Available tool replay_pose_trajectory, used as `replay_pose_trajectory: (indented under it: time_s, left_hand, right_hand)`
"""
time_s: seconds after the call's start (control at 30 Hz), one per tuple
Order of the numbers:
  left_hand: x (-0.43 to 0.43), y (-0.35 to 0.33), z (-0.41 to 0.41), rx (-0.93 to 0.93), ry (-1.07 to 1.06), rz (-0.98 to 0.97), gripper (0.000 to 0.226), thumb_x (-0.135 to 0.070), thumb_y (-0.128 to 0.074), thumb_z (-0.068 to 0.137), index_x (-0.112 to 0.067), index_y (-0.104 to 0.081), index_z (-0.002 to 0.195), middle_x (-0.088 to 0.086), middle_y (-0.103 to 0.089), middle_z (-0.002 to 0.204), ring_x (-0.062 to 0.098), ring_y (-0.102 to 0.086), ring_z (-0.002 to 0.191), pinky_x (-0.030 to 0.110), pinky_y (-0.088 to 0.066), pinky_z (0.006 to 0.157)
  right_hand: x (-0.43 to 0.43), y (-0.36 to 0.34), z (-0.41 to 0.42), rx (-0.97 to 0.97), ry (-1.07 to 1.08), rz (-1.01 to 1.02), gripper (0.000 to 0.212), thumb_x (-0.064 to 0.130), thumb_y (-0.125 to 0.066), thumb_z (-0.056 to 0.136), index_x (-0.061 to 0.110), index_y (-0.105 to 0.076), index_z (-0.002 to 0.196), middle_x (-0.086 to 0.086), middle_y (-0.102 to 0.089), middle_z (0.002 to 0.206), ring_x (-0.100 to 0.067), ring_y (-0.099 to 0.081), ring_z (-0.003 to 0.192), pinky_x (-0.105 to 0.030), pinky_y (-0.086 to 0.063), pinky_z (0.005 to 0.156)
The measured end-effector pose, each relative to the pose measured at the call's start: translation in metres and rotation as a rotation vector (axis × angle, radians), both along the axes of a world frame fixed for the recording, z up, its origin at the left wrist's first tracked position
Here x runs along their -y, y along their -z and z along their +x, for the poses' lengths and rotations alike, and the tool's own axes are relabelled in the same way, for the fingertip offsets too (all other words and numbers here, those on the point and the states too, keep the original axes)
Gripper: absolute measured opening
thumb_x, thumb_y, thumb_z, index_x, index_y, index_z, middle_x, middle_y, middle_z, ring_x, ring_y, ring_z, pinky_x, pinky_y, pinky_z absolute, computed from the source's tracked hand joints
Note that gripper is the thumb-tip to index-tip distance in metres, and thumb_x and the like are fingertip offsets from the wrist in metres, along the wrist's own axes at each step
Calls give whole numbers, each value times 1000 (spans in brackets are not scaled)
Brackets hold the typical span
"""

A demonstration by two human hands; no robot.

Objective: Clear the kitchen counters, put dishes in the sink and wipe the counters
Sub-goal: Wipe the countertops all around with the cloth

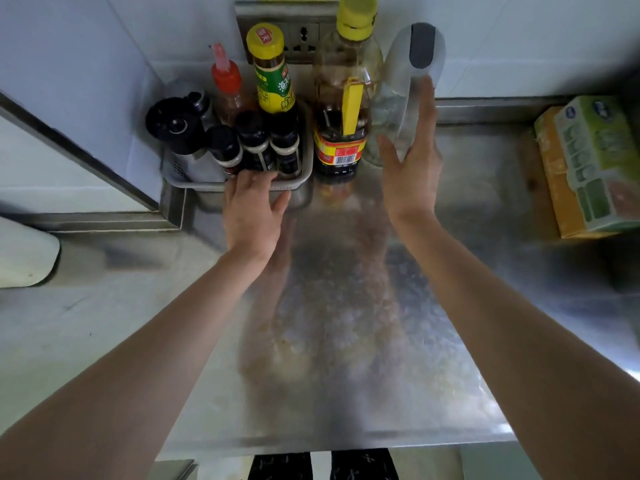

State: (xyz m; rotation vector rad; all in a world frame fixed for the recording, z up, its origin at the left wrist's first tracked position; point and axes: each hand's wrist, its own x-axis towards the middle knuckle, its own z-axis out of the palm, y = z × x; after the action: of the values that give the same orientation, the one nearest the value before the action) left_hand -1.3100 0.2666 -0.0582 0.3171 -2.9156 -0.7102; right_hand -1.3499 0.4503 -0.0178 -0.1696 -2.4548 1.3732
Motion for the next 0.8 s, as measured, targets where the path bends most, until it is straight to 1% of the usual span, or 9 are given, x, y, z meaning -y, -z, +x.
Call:
replay_pose_trajectory:
  time_s: [0.1, 0.17, 0.2, 0.23, 0.3, 0.4, 0.53, 0.73, 0.8]
  left_hand:
    - [6, -8, 19, -49, 88, -45, 44, -30, -58, 89, -14, -49, 129, 10, -53, 125, 30, -45, 118, 40, -34, 101]
    - [8, -13, 40, -30, 167, 16, 42, -29, -60, 88, -12, -52, 125, 11, -55, 122, 31, -49, 114, 40, -37, 97]
    - [6, -14, 53, 12, 227, 68, 39, -29, -61, 88, -11, -55, 122, 12, -57, 119, 31, -50, 112, 38, -37, 94]
    - [3, -16, 68, 57, 303, 113, 37, -28, -62, 87, -10, -57, 119, 12, -58, 116, 31, -52, 109, 36, -38, 92]
    - [-6, -19, 100, 113, 463, 166, 31, -26, -64, 86, -11, -62, 113, 10, -60, 111, 28, -55, 105, 32, -39, 88]
    - [-25, -21, 153, 190, 625, 232, 25, -24, -64, 86, -11, -64, 107, 5, -61, 107, 23, -58, 102, 28, -40, 85]
    - [-70, -20, 225, 348, 759, 317, 22, -26, -64, 84, -14, -65, 102, 2, -64, 101, 22, -59, 99, 34, -46, 85]
    - [-147, -26, 333, 699, 1062, 373, 18, -29, -62, 87, -22, -63, 104, -9, -64, 106, 8, -58, 101, 22, -43, 88]
    - [-177, -32, 358, 742, 1159, 380, 17, -28, -62, 88, -22, -62, 103, -9, -63, 106, 5, -58, 101, 15, -41, 86]
  right_hand:
    - [-7, -4, 30, 111, 25, 1, 71, 19, -57, 90, 32, -17, 148, -2, -27, 152, -17, -39, 131, -23, -42, 86]
    - [-11, 5, 67, 203, 41, 31, 62, 20, -59, 90, 25, -30, 144, -6, -35, 146, -19, -39, 129, -15, -31, 90]
    - [-13, 12, 90, 245, 48, 45, 54, 18, -60, 89, 19, -39, 139, -7, -43, 140, -23, -43, 126, -16, -31, 93]
    - [-14, 16, 115, 282, 56, 45, 47, 17, -60, 88, 14, -46, 133, -9, -51, 132, -28, -48, 119, -24, -35, 96]
    - [-18, 20, 167, 335, 89, 49, 39, 17, -62, 87, 12, -54, 124, -8, -59, 120, -30, -53, 112, -33, -40, 95]
    - [-26, 13, 257, 439, 163, 47, 37, 17, -61, 89, 13, -55, 125, -4, -60, 121, -23, -48, 117, -21, -32, 89]
    - [-41, 8, 381, 486, 461, -37, 34, 16, -64, 88, 13, -57, 121, -2, -61, 120, -20, -52, 115, -20, -35, 92]
    - [-57, 10, 547, 525, 926, -210, 29, 19, -66, 87, 16, -59, 115, 4, -61, 113, -15, -57, 107, -23, -41, 86]
    - [-63, 7, 586, 503, 1062, -262, 28, 19, -66, 87, 17, -59, 114, 5, -62, 112, -12, -57, 106, -22, -41, 87]
